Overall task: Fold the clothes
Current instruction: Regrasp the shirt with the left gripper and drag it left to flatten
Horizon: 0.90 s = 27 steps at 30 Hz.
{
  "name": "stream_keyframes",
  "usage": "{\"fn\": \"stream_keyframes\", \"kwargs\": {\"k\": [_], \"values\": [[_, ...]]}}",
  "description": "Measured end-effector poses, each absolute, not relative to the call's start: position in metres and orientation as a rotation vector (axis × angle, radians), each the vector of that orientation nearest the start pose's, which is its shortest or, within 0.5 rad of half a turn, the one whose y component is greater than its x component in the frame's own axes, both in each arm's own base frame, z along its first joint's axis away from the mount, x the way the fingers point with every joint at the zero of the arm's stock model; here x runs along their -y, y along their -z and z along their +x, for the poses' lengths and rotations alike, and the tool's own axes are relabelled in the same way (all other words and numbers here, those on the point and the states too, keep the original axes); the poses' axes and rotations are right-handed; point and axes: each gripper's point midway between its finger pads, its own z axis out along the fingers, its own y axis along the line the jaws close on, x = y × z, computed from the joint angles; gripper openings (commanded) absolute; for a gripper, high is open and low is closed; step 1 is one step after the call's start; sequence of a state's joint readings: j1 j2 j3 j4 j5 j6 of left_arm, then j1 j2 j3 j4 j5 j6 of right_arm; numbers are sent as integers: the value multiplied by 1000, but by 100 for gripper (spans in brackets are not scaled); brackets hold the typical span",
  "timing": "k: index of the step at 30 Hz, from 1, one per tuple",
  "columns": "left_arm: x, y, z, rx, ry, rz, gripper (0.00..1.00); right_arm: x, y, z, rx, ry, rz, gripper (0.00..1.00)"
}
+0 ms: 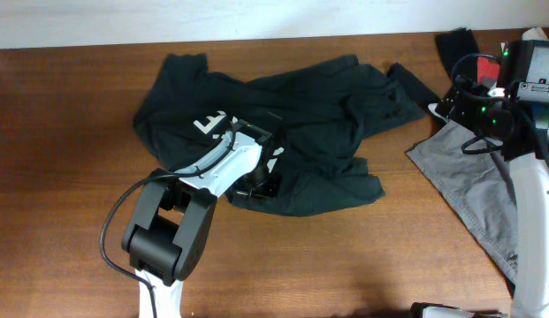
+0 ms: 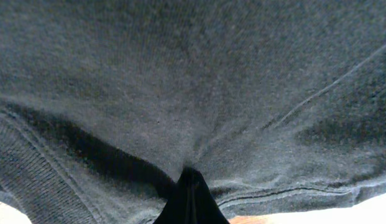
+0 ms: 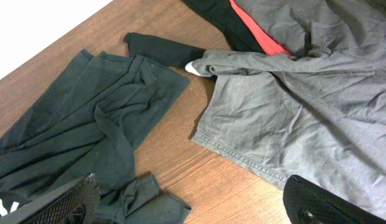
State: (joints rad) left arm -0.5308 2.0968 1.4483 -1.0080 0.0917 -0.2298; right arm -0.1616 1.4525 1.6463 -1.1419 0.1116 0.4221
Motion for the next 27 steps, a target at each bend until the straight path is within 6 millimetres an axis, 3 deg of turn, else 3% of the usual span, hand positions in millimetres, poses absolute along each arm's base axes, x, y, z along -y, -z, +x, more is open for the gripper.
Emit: {"fn": "stream_keyframes", "kwargs": {"k": [5,10,18,23,27], "values": [[189,5,303,-3231,60,465,1,77,-283,353,-2391,35,765,99],[160,6,300,-3277,35,337,1,77,-283,353,-2391,34,765,99],[81,9,321,-3294,78,-164,1,77,-283,353,-2391,34,765,99],[29,10,352,-3167,136,-462,2,77,-283,353,-2391,35,765,99],[-25,10,372,-3038,158,-694,2,77,-283,353,-2391,34,765,99]]}}
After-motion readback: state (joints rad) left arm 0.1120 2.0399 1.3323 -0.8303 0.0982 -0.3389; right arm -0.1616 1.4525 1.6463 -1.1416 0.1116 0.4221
